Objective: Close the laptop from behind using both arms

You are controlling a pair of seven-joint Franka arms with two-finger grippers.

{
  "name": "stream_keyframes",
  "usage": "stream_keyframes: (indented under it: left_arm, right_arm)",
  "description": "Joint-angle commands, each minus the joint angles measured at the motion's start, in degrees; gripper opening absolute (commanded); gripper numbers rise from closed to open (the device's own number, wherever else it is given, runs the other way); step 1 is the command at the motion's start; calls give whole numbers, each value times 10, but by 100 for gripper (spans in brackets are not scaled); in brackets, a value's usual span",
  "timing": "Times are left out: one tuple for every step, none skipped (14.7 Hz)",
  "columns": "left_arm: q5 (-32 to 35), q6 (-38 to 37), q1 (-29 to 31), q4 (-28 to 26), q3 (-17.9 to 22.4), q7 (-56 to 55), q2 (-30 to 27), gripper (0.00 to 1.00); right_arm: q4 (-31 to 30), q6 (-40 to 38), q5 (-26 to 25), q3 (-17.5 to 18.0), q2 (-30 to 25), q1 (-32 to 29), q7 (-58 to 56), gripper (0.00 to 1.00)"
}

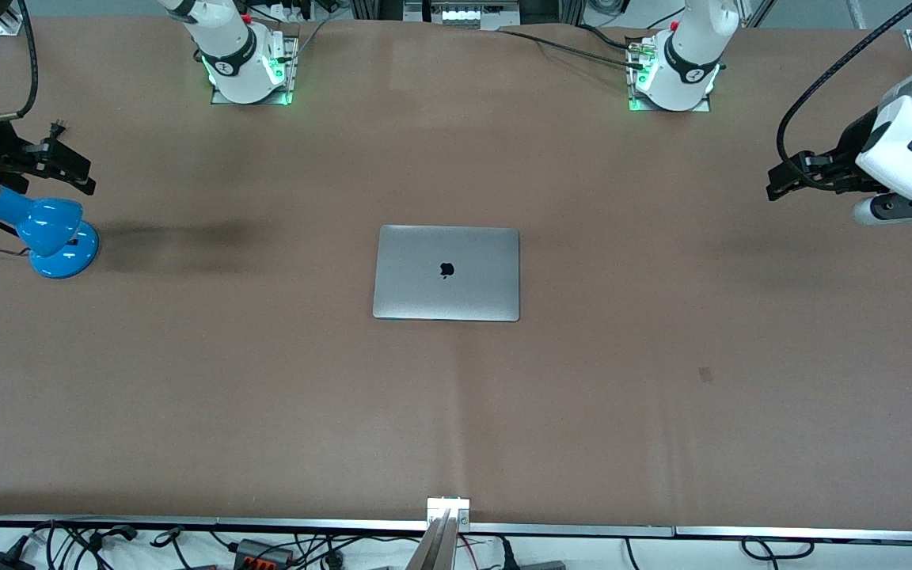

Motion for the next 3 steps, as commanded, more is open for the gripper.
stream_keyframes:
  left_arm:
    - [15,-7,0,7,0,12,0,100]
    - [15,-8,0,7,0,12,0,100]
    - [15,-8,0,7,1,12,0,100]
  right_arm:
    - [-17,6,-4,11,-18,-11,-4,100]
    - [-17,6,-4,11,-18,-10,-4,100]
    - [-17,6,-4,11,-18,-11,-4,100]
